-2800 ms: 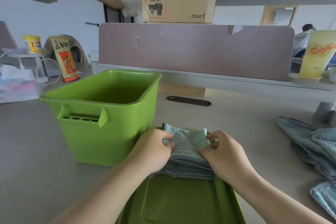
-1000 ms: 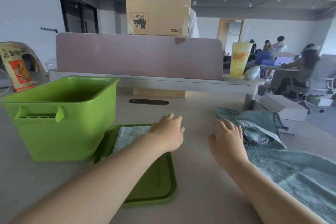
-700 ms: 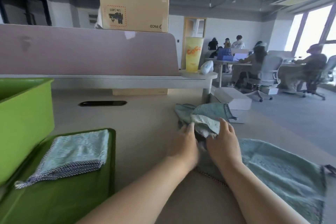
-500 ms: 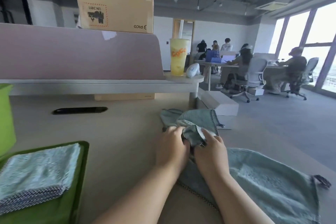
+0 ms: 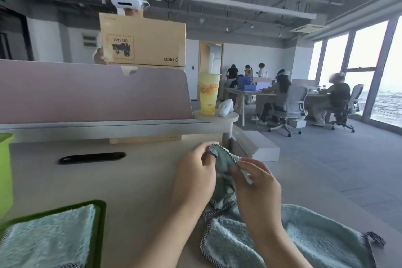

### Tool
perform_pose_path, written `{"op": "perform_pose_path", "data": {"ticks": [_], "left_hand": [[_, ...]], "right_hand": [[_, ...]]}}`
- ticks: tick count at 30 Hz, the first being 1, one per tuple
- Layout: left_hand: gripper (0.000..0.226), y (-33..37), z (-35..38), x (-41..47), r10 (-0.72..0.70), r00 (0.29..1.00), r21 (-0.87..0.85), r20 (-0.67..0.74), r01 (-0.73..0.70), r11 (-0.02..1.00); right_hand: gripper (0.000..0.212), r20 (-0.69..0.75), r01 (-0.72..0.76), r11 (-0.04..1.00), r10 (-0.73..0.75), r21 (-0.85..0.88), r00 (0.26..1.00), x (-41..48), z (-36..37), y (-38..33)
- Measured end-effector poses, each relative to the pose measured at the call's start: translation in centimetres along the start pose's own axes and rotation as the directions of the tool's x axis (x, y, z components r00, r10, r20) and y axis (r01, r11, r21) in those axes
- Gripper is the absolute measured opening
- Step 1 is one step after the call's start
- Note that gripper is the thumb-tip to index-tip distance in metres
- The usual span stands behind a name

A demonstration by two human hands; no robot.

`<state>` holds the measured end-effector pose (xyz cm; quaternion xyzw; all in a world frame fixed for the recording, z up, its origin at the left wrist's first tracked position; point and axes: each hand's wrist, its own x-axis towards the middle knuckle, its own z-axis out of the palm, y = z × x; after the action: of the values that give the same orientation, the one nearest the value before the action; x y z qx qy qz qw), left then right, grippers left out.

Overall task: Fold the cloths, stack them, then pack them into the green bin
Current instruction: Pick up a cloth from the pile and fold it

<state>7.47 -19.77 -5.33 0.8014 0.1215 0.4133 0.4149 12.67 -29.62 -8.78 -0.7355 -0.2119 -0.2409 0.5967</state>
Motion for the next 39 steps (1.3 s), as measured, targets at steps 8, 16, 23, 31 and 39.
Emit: {"op": "perform_pose_path", "data": {"ticks": [8,16,23,31,39], "left_hand": [[0.035,2.4,-9.5,2.6,-0.118,0.990,-0.312,-0.083,0.086,0.946],[0.033,-0.9,-16.4,3.6,-0.463,0.858,-0.513,0.223,0.507,0.693],[0.063,-4.0,-17.1,5.2,-0.491,0.805,-0.659,0.333,0.571,0.490],[0.096,-3.5,-19.1,4.5,-0.252,0.640,-0.450,0.726,0.719,0.530],[0.017,-2.8,-18.6,4.8,-0.420,0.889,-0.491,0.181,0.452,0.745]], "right_hand": [[0.016,0.142,0.172,0.978,-0.188,0.117,0.972,2.9,0.4,-11.1],[0.017,0.609,-0.287,0.892,0.017,0.349,0.793,2.1,5.0,-16.9],[0.050,0.826,-0.697,0.582,0.075,0.419,0.559,2.8,7.9,-15.5],[0.018,0.808,-0.835,0.099,0.212,0.542,0.550,4.1,8.1,-14.4],[0.055,0.904,-0.815,0.482,0.100,0.321,0.415,3.6,8.3,-14.1]]}}
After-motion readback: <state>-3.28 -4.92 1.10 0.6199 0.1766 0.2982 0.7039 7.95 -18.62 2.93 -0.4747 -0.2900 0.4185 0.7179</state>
